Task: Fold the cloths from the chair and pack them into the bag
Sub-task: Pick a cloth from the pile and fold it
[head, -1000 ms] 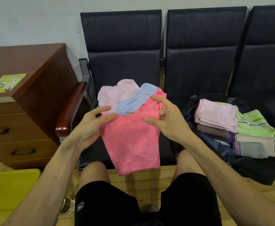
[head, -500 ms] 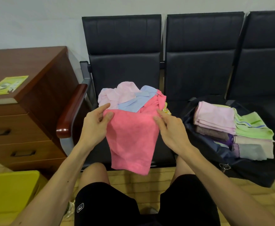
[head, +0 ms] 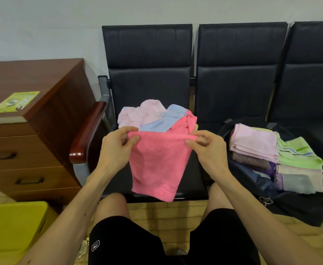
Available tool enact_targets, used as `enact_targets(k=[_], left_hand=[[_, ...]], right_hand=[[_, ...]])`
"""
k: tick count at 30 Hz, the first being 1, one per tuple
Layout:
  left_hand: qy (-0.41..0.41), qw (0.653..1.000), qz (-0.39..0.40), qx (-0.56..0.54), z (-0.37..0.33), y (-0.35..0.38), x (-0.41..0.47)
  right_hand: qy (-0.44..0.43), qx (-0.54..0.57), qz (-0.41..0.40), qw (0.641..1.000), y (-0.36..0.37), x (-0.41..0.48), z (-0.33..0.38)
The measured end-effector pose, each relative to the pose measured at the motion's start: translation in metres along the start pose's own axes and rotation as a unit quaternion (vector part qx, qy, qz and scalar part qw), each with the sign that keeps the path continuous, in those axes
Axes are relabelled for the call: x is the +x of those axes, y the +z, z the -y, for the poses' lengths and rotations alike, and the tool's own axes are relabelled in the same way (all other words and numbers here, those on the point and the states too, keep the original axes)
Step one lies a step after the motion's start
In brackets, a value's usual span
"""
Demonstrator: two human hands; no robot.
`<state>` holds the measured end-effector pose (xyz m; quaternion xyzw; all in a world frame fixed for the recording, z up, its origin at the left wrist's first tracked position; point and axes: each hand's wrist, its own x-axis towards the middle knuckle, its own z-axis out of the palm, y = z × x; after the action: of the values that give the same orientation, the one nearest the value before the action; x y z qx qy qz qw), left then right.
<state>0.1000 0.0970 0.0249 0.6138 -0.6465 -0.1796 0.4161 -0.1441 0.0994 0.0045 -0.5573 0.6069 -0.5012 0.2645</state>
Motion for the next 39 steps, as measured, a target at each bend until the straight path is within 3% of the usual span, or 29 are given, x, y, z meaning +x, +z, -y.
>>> enact_targets(k=[4, 8, 14, 20, 24, 26, 28, 30, 35, 39], left_hand=[[0.007, 0.999, -0.036, 0.002, 0.002, 0.002, -0.004], [0.026, 0.998, -0.064, 0.009, 0.002, 0.003, -0.006], [0.031, 0.999, -0.036, -0.005, 0.0, 0.005, -0.012], [0.054, 0.971, 0.044, -0.228, -0.013, 0.004, -0.028], [0.058, 0.977, 0.015, -0.202, -0.024, 0.016, -0.021], [0.063, 0.974, 0.0, -0.216, -0.035, 0.019, -0.015], [0.08, 0.97, 0.008, -0.228, -0.047, 0.019, -0.013], [0.092, 0.969, 0.017, -0.229, -0.057, 0.016, -0.012], [0.044, 0.977, -0.045, -0.203, -0.046, 0.002, -0.001], [-0.069, 0.968, -0.038, -0.238, -0.028, 0.006, 0.005]], right_hand=[[-0.068, -0.045, -0.029, 0.996, -0.003, -0.002, 0.005], [-0.098, -0.036, -0.007, 0.994, -0.01, -0.001, -0.003], [-0.023, 0.055, 0.083, 0.995, -0.023, -0.003, -0.006], [0.023, 0.166, 0.147, 0.975, -0.039, -0.005, -0.005], [0.064, 0.35, 0.165, 0.92, -0.035, -0.005, -0.005], [0.112, 0.312, 0.24, 0.913, -0.017, -0.021, -0.019], [0.193, 0.258, 0.345, 0.881, 0.002, -0.044, -0.036], [0.228, 0.275, 0.39, 0.849, 0.014, -0.056, -0.044], [0.291, 0.403, 0.367, 0.786, 0.014, -0.063, -0.037], [0.345, 0.45, 0.346, 0.747, 0.004, -0.069, -0.026]])
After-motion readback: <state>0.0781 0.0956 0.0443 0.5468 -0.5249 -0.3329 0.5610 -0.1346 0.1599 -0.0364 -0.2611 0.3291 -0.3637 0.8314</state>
